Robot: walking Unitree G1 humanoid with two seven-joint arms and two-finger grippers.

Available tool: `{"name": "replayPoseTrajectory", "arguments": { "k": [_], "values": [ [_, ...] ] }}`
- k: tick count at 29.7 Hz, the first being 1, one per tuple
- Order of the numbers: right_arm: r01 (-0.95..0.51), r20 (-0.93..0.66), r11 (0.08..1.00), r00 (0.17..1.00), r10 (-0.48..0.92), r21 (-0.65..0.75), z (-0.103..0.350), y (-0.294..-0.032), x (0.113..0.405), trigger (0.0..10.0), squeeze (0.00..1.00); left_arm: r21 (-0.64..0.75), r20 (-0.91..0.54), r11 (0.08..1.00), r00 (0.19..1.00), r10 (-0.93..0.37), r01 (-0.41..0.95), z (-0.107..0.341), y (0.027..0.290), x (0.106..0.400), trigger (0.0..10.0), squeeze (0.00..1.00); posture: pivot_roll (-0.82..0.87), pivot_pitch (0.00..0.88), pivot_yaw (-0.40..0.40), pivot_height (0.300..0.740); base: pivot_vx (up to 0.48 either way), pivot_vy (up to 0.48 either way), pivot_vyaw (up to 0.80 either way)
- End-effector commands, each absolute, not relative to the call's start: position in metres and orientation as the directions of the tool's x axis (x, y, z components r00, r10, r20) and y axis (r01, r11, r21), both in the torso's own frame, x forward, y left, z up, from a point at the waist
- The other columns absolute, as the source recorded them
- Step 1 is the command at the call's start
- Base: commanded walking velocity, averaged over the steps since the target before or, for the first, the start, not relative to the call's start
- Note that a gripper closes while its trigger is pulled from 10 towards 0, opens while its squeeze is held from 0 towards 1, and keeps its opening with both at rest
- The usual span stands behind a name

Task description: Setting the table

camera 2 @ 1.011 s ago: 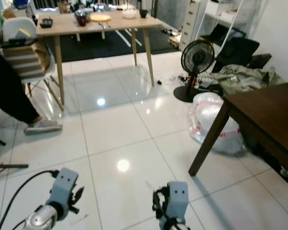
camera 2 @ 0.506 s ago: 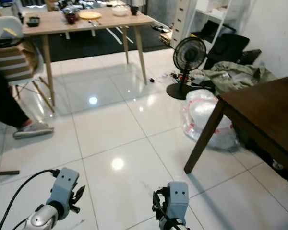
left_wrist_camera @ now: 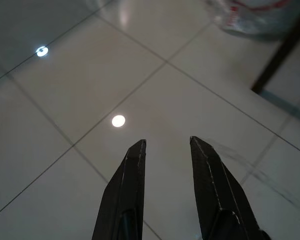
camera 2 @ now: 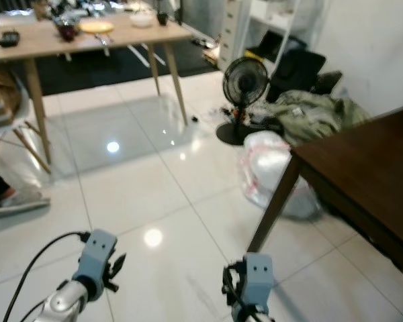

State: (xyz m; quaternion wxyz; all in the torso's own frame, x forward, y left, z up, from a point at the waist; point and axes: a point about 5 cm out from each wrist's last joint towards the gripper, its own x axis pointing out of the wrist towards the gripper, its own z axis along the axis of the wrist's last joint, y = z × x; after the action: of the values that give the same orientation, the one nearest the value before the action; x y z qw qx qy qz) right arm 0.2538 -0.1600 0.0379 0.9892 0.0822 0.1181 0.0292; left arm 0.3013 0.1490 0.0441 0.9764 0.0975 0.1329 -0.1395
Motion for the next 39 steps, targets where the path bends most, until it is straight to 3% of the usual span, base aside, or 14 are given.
{"name": "replayPoseTrajectory", "arguments": {
  "k": [1, 39],
  "values": [
    [-0.044, -0.251, 0.983, 0.964, 0.089, 0.18, 0.033, -0.155, 0.25, 10.0, 0.0, 0.158, -0.328, 0.943, 0.917, -0.228, 0.292, 0.034, 0.156, 0.295, 10.0, 0.0, -0.01, 0.118, 0.069, 0.74, 0.461, 0.0, 0.0],
    [0.001, -0.198, 0.986, 0.98, 0.032, 0.167, 0.043, -0.165, 0.257, 10.0, 0.0, 0.163, -0.324, 0.941, 0.917, -0.234, 0.297, 0.034, 0.156, 0.296, 10.0, 0.0, -0.01, 0.116, 0.073, 0.74, 0.461, 0.0, 0.0]
  ]
}}
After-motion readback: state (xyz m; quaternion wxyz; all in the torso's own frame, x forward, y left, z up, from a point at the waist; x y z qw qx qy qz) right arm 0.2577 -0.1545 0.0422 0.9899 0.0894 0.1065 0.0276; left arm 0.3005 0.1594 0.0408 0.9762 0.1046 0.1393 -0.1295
